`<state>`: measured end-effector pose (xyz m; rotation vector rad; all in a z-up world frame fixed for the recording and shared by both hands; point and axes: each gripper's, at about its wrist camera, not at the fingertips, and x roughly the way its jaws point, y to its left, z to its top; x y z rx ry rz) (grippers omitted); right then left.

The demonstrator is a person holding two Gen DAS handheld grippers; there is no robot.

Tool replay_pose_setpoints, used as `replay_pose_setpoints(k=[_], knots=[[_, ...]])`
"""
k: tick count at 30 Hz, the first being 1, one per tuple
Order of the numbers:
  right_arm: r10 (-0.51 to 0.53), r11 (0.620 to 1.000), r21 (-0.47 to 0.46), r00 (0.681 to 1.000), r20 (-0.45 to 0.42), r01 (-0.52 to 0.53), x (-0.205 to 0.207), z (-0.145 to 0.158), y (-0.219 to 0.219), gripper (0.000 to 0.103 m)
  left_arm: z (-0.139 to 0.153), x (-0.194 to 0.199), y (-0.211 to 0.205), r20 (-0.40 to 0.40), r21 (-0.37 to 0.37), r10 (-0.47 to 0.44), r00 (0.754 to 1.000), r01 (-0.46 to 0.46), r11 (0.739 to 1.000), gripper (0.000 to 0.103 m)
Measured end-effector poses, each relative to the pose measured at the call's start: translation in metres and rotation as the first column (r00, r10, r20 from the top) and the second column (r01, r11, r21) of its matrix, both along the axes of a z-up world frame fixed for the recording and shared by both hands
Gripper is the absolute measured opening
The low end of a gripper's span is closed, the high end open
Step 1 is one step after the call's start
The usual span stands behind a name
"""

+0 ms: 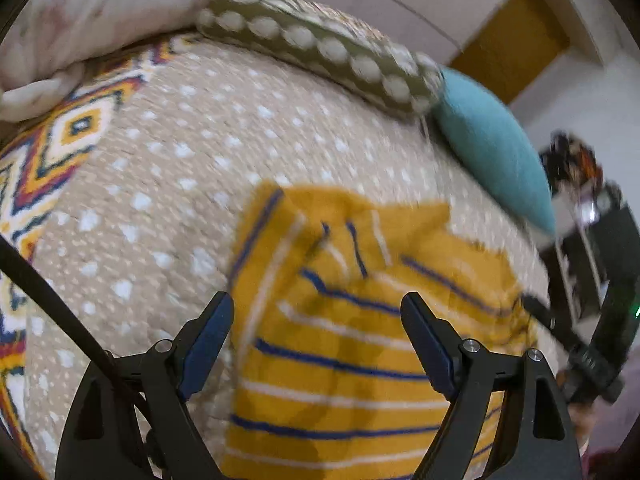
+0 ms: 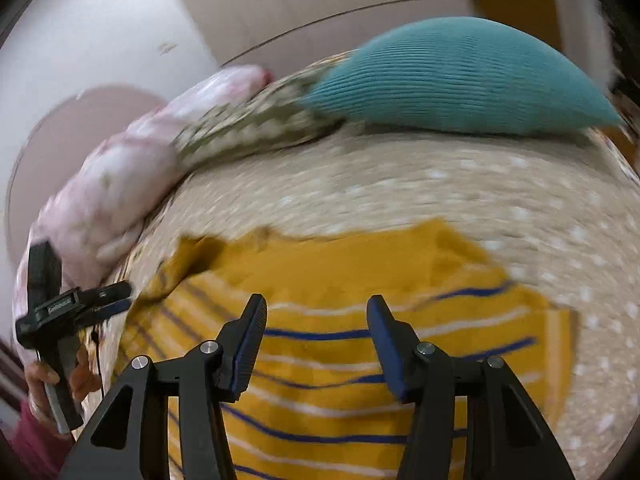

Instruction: Fold small clothes

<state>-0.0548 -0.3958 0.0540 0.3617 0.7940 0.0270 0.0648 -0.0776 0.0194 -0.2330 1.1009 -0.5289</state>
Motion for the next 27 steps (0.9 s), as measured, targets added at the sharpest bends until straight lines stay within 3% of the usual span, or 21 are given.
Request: replay_pose_setpoints(k=[4,6,8,11,13,16,18,20,24,27], knots=[[0.030,0.999,-0.019,1.000,0.002,-0.030,0.011,-0.002,0.028,0.057,-0.011,0.003,-0.022,0.005,0.109,-0.018,1.000,0.018,0.994,0.084],[0.020,1.000,-0.017,1.000,-0.010,-0.021,0.013,-0.007,0.028,0.057,-0.012,0.015,-0.024,0.028,0.143,0.024,0.999,-0.028,0.989,0.084],[0.007,1.000,-0.024,1.000,-0.021,-0.008,0.010,-0.012,0.022,0.057,-0.010,0.038,-0.015,0.068,0.168,0.120,0.991,-0.130,0.977,0.084],[-0.061,0.998,-0.030,0.998,-0.032,0.060,0.000,-0.018,-0.003,0.057,-0.016,0.060,0.008,0.005,0.111,0.249,0.968,-0.248,0.962,0.084],[-0.118,0.993,-0.018,0.993,-0.027,0.117,-0.006,-0.019,-0.023,0.058,-0.021,0.063,0.020,-0.046,0.079,0.280,0.959,-0.276,0.958,0.084],[-0.203,0.979,-0.010,0.978,-0.041,0.203,-0.011,-0.024,-0.052,0.058,-0.013,0.045,0.022,-0.051,0.012,0.238,0.970,-0.237,0.971,0.084],[-0.212,0.977,0.027,0.977,-0.040,0.213,-0.015,-0.024,-0.060,0.058,-0.001,0.023,0.019,-0.043,-0.045,0.145,0.988,-0.147,0.988,0.084],[-0.198,0.980,0.026,0.980,-0.027,0.199,-0.020,-0.021,-0.058,0.058,0.008,0.001,0.010,-0.019,-0.045,0.045,0.999,-0.046,0.998,0.084],[-0.165,0.986,-0.005,0.986,-0.017,0.165,-0.024,-0.017,-0.049,0.063,0.004,-0.019,-0.024,-0.032,0.033,-0.108,0.994,0.109,0.993,0.084],[-0.163,0.987,-0.006,0.986,-0.027,0.163,-0.025,-0.019,-0.048,0.063,-0.007,-0.008,-0.035,-0.008,0.189,-0.028,1.000,0.029,0.982,0.084]])
